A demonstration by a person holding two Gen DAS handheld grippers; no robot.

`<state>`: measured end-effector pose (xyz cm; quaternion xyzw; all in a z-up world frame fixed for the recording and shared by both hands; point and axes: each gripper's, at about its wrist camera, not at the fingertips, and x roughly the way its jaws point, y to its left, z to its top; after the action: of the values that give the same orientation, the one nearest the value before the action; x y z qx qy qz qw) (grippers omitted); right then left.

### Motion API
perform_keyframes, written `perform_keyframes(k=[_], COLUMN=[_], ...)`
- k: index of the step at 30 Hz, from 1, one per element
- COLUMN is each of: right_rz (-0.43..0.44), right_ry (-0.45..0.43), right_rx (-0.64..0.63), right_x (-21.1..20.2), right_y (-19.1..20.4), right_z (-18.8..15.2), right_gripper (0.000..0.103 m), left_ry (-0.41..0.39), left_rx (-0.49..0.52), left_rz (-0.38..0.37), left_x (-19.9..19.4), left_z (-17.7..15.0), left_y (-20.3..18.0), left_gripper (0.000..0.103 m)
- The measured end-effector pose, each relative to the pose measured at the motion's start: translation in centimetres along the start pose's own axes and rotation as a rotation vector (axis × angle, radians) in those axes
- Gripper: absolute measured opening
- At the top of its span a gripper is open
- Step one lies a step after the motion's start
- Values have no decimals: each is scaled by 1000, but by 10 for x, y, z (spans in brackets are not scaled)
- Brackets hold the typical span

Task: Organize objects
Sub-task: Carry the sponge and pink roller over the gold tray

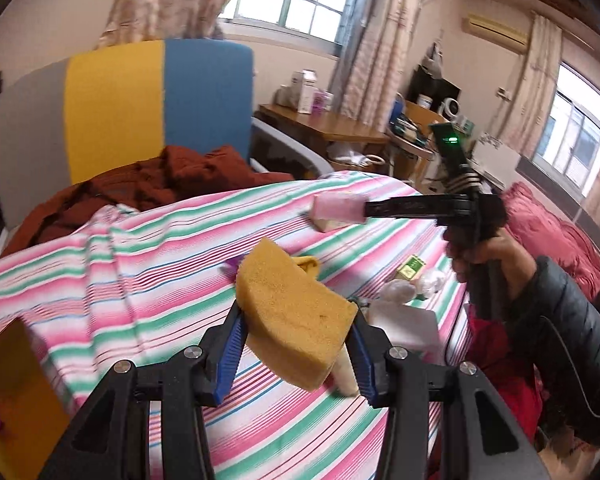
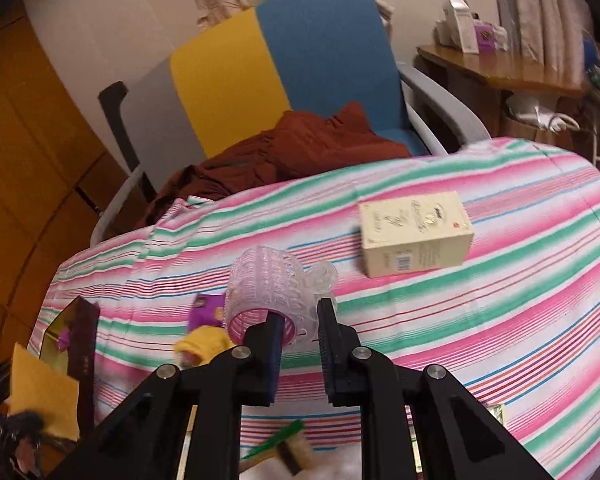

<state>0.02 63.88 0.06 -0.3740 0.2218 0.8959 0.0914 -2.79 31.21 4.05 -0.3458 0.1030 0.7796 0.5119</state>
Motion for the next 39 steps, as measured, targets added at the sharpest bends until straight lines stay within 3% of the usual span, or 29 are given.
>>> perform_keyframes(k=[13,27,34,39], right_rz=[133,351,367,332], right_ry=[-38,84,167,219], right_rx=[-161,-401,-474,-502], right_x=[-33,-10,16,36], right_y=[110,280,340,362], right_z=[-14,-75,-109,-126], right_gripper=[17,17,17,17], left_ry=[-43,-112,-109,-98], left_rx=[-190,-415,-516,-522], left_rz=[146,380,500,575], left_x=[-73,-150,-171,-175], left_z=[-59,-123,-149,-151], left_y=[66,159,206,232], left_gripper=[48,48,49,56])
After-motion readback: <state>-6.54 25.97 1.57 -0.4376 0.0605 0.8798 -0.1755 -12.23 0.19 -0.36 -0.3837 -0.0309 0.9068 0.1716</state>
